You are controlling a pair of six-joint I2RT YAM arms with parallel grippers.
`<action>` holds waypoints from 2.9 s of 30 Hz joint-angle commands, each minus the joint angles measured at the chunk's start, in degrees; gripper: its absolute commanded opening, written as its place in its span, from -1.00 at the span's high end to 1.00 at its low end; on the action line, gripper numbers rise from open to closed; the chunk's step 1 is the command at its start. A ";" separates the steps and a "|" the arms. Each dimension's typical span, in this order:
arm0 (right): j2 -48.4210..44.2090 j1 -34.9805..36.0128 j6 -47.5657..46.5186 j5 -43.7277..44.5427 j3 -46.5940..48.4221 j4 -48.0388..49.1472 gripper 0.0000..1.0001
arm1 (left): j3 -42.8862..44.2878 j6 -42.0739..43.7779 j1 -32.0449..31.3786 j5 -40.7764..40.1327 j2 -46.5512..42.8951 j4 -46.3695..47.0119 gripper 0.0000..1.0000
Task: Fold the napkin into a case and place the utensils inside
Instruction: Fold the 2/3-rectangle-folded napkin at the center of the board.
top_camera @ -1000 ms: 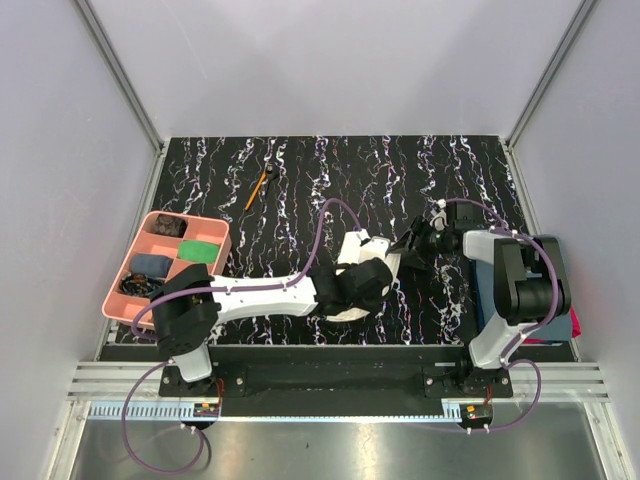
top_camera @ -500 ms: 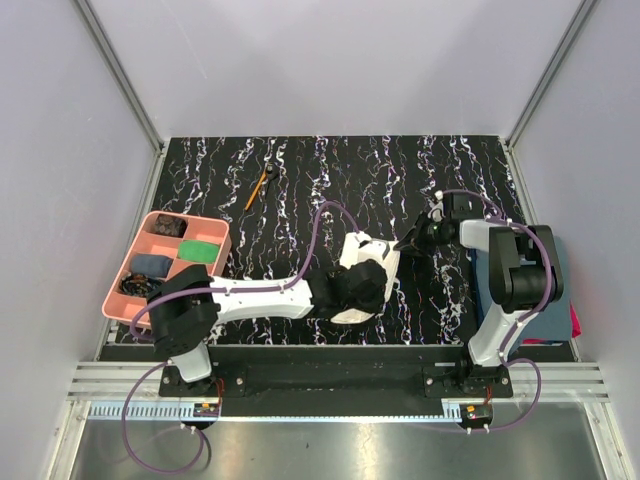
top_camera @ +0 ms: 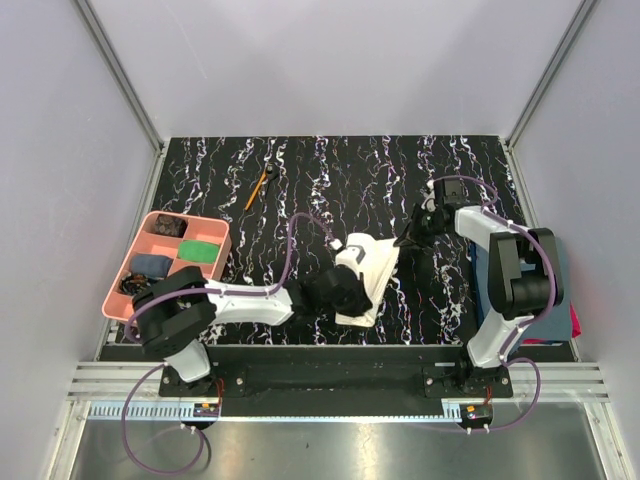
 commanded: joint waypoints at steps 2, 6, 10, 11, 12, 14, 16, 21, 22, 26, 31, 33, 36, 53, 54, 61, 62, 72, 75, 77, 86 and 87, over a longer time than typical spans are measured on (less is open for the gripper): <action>-0.62 3.05 4.24 0.91 4.30 -0.54 0.94 | -5.92 -2.07 1.92 2.57 -5.68 8.71 1.00; -0.09 4.28 7.41 0.73 5.62 -0.02 0.97 | -8.56 -1.80 2.80 2.92 -7.62 9.24 1.00; 0.52 4.72 8.81 0.47 8.34 -0.01 0.97 | -12.51 -1.19 3.59 3.45 -9.64 10.21 1.00; 0.87 4.90 9.25 -0.06 8.87 -0.02 0.97 | -13.22 -1.01 3.59 3.45 -9.99 10.38 1.00; 1.31 5.25 9.61 -1.10 9.83 0.16 0.98 | -13.92 -0.75 3.94 4.06 -10.26 10.73 1.00; 2.80 6.47 11.45 -1.90 10.63 0.60 0.98 | -16.21 -0.40 4.30 5.11 -11.13 11.87 1.00; 3.94 7.62 14.07 -2.17 11.25 1.47 0.99 | -19.62 -0.40 4.38 5.82 -12.62 13.71 1.00; 5.62 11.48 20.06 -1.12 12.04 5.42 1.00 | -23.24 0.39 4.82 8.00 -13.42 15.48 1.00; 6.05 12.79 21.46 0.80 12.30 5.87 1.00 | -23.25 1.70 4.91 9.15 -13.60 15.66 0.93; 5.88 12.90 21.21 0.47 11.34 7.02 1.00 | -20.96 5.04 5.00 8.54 -17.19 9.17 0.33; 5.80 12.90 20.51 0.11 11.16 6.49 1.00 | -19.47 7.25 9.03 9.24 -27.01 4.23 -0.13; 5.71 12.90 20.16 0.03 11.08 6.23 1.00 | -18.16 6.55 12.80 6.90 -30.02 2.75 -0.02; 5.36 12.98 19.89 0.29 11.07 5.79 1.00 | -13.34 6.37 19.21 4.51 -27.15 -1.03 0.38; 3.34 15.00 21.65 2.14 10.90 4.47 1.00 | 13.75 9.97 27.68 7.75 12.06 -2.44 0.87; 3.42 15.35 21.91 2.40 11.07 4.47 1.00 | 14.28 9.97 27.76 8.01 13.46 -2.36 0.87; 4.04 19.48 31.04 3.80 10.81 8.50 1.00 | 13.50 7.43 27.94 11.45 16.90 1.06 0.88; 4.21 19.84 32.62 3.81 10.38 9.64 1.00 | 13.14 7.69 27.94 11.45 16.73 1.59 0.88; 5.79 20.19 44.94 5.47 4.13 19.50 1.00 | 9.71 10.85 29.70 14.52 9.62 0.37 0.84; 5.88 20.19 45.73 5.83 3.95 19.94 1.00 | 10.41 10.41 30.14 15.31 6.63 -3.58 0.79; 5.80 20.19 45.91 6.44 3.78 19.59 1.00 | 9.98 9.45 30.40 14.79 4.78 -6.57 0.78; 4.65 20.19 44.33 7.50 3.43 17.83 1.00 | 2.53 10.24 32.68 9.43 -3.49 -10.37 0.81; 4.65 20.19 44.15 7.50 3.43 17.74 1.00 | 1.90 10.32 33.03 9.68 -2.97 -9.31 0.82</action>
